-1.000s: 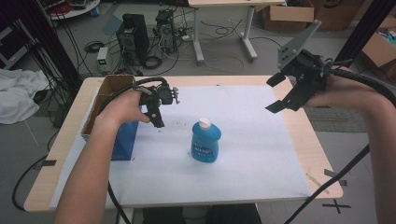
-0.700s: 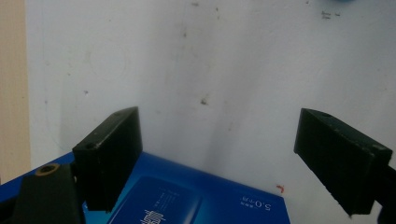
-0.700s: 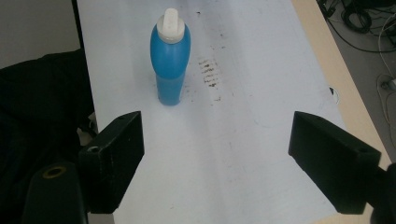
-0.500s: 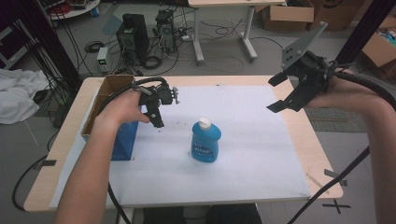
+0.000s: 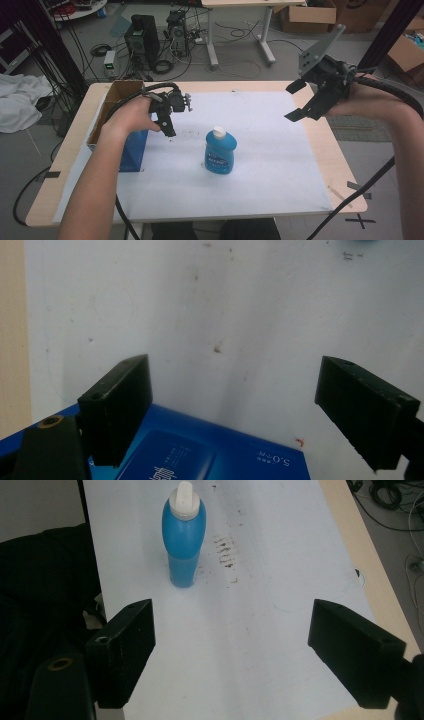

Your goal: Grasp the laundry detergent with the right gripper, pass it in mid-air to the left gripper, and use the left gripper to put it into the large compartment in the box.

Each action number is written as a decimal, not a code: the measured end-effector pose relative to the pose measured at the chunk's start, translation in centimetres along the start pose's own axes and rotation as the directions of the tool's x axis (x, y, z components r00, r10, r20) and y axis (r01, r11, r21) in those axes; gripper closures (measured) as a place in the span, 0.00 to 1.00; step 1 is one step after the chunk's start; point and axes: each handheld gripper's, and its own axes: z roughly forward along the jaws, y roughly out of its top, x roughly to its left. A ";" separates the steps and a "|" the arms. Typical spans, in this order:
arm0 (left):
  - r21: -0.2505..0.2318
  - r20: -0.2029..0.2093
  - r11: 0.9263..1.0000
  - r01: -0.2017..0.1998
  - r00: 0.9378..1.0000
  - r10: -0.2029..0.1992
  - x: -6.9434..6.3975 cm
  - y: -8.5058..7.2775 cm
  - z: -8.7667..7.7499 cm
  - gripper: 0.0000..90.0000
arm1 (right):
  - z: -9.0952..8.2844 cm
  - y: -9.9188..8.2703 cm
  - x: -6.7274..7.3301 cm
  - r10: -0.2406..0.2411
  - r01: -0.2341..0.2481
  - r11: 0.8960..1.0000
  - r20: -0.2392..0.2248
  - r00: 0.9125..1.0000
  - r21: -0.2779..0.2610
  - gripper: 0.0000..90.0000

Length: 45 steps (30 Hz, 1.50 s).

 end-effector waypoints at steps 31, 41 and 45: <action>-0.029 -0.022 1.000 0.001 1.000 -0.001 -0.3 -0.7 -0.8 0.18 | 3.9 -3.9 0.9 0.046 -0.044 0.977 0.006 0.999 -0.209 0.18; -0.020 -0.018 1.000 -0.007 1.000 0.006 -0.5 -0.7 -1.1 0.18 | 6.9 -4.9 1.4 0.054 -0.059 0.964 -0.026 0.998 -0.259 0.18; -0.016 -0.021 1.000 -0.004 1.000 0.004 -0.5 -0.7 -1.2 0.18 | 8.0 -5.2 1.5 0.056 -0.063 0.962 -0.033 0.998 -0.266 0.18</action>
